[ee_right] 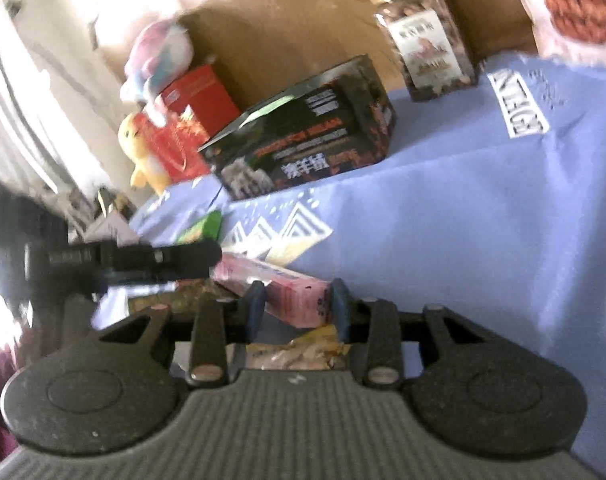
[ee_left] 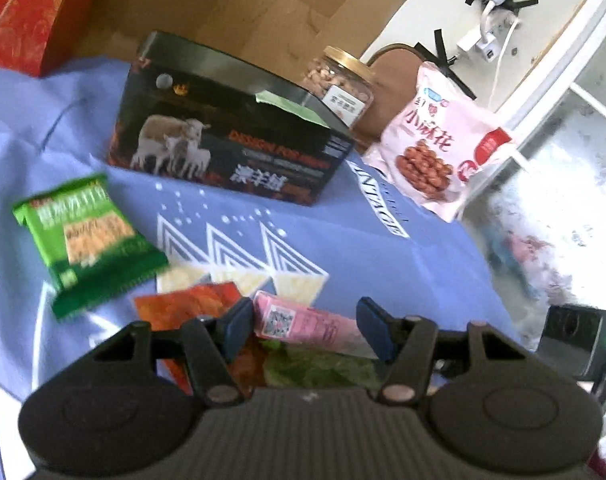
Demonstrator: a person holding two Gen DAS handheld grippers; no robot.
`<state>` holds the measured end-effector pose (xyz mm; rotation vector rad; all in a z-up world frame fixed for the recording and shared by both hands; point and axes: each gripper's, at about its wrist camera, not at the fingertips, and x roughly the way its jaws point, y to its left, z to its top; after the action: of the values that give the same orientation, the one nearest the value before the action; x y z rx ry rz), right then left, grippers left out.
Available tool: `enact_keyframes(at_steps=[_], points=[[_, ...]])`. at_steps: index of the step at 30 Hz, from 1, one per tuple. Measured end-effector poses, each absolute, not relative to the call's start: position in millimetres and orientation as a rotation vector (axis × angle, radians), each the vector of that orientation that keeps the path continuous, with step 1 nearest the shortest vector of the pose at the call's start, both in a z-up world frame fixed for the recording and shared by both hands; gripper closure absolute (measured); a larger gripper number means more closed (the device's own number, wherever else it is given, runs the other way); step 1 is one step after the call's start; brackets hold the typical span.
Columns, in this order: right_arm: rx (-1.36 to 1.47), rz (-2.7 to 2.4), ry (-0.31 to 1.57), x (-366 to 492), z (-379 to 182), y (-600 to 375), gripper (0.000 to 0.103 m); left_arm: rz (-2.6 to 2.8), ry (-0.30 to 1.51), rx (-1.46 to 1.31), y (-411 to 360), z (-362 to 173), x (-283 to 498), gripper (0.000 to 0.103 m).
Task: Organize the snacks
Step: 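Grasp the pink stick packet with the left tool, then carry the pink packet into the tin box and release it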
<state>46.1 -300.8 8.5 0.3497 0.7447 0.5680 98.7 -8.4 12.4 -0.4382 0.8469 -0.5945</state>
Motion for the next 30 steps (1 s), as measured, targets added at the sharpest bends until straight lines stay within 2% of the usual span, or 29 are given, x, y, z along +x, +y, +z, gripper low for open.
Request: enact_keyframes(at_steps=[3,6,19,28,29,30], points=[[0.243,0.568,0.725,38.4,15.2,-289.7,0.052,-0.595,0.836,-0.496,4.5,20.2,97.4,0.046],[0.156,0.566,0.713,33.6,18.1,-285.4,0.051,-0.582,0.809,-0.502,14.4,29.5,98.9,0.046],[-0.058,0.476,0.658,31.1,17.6,-274.2,0.052,-0.628,0.892,-0.431,-15.9,13.2,112.3,0.046],[-0.072,0.432,0.630,27.9,18.1,-274.3,0.052,-0.639,0.898,-0.427,-20.0,12.7,113.9,0.046],[-0.068,0.436,0.647,32.0,16.2,-272.9,0.053,-0.645,0.898,-0.427,-21.1,12.4,114.4,0.046],[-0.059,0.444,0.663,34.3,14.2,-271.7,0.059,-0.645,0.897,-0.423,-23.1,12.3,113.7,0.046]])
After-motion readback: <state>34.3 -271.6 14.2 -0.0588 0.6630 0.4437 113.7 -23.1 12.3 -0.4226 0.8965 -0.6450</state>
